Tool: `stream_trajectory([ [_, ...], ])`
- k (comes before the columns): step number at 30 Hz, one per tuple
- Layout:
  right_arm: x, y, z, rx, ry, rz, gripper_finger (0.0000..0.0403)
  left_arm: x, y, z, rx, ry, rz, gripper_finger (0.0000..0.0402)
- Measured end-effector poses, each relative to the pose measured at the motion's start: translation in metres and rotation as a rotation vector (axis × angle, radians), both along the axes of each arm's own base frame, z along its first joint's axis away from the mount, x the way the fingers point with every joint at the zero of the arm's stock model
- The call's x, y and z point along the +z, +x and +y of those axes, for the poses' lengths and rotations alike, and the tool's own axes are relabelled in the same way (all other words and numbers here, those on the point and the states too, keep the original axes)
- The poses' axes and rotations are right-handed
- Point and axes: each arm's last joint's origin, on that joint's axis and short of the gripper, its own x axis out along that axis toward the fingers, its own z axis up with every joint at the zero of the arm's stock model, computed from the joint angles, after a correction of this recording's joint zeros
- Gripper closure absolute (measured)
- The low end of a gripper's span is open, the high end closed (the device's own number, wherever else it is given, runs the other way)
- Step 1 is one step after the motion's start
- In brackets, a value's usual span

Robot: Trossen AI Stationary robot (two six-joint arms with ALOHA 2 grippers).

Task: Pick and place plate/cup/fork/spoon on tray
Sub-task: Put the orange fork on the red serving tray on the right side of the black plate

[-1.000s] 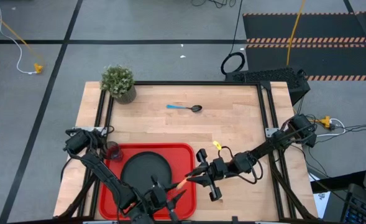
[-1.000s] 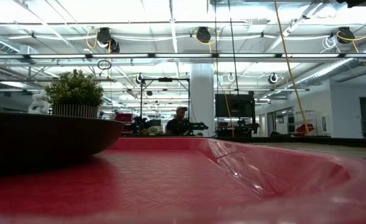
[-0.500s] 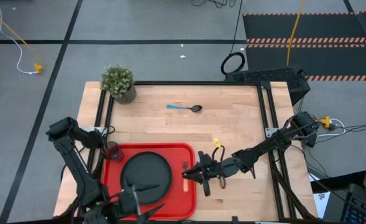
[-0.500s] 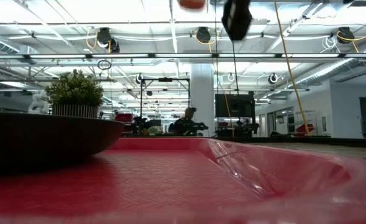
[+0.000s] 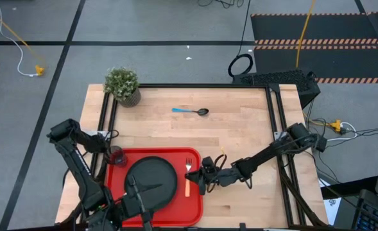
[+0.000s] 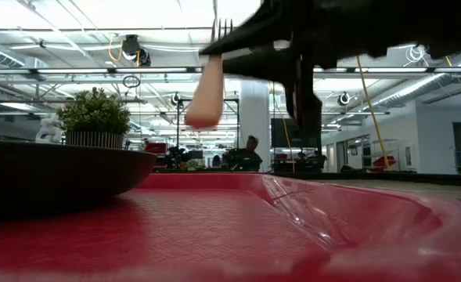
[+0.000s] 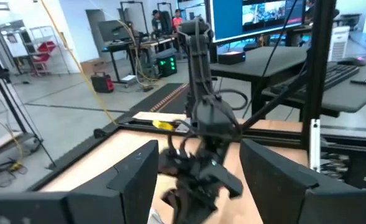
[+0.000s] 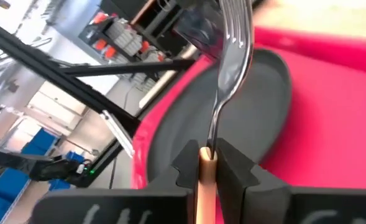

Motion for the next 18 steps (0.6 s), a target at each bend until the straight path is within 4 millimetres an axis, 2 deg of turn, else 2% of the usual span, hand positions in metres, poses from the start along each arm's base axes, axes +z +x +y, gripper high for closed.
stream_trajectory([
  [7,-0.025,0.004,0.000,-0.032,0.094,0.043,0.0385,-0.002,0.008,0.007,0.026,0.033,0.021,0.0178],
  [18,-0.037,0.026,0.011,0.011,0.118,0.062,0.0385,-0.002,0.016,0.014,0.048,0.022,0.019,0.0178],
])
